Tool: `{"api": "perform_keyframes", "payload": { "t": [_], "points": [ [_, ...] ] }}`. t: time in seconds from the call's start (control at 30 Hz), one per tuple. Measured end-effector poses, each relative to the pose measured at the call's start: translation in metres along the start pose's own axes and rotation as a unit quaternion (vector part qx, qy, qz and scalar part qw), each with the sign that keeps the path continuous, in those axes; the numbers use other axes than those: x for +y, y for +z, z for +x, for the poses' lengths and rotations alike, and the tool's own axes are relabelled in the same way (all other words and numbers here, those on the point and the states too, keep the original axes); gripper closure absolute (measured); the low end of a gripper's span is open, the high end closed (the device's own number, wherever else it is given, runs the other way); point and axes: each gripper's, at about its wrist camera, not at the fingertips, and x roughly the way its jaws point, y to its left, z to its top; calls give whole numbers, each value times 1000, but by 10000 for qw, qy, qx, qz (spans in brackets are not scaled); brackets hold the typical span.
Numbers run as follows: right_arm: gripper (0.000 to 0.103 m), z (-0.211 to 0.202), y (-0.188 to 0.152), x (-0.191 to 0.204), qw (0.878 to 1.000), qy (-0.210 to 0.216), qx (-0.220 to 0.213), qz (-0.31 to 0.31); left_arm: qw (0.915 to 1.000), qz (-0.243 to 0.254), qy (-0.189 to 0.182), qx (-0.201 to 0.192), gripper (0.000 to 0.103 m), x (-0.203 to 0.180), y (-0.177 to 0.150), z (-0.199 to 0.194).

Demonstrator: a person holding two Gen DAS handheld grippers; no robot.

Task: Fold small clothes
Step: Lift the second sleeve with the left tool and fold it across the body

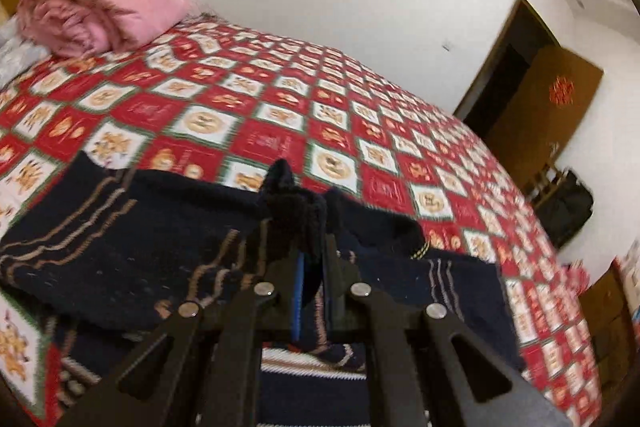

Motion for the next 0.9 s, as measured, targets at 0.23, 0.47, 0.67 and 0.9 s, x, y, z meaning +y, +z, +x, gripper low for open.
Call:
{"api": "perform_keyframes", "payload": {
  "t": [0.23, 0.47, 0.67, 0.9],
  "points": [
    [32, -10, 6, -26, 9979, 26, -51, 652, 9983, 357, -149, 432, 77, -16, -14, -11],
    [32, 7, 47, -33, 9907, 373, -41, 1311, 9885, 1283, 129, -784, 14, 7, -5, -101],
    [32, 73, 97, -18, 9757, 1134, 412, 1827, 9763, 1412, 1463, -736, 13, 82, 3, -91],
    [35, 158, 133, -3, 9568, 1410, 779, 2419, 9911, 254, 1275, -300, 13, 181, -11, -55]
  ]
}}
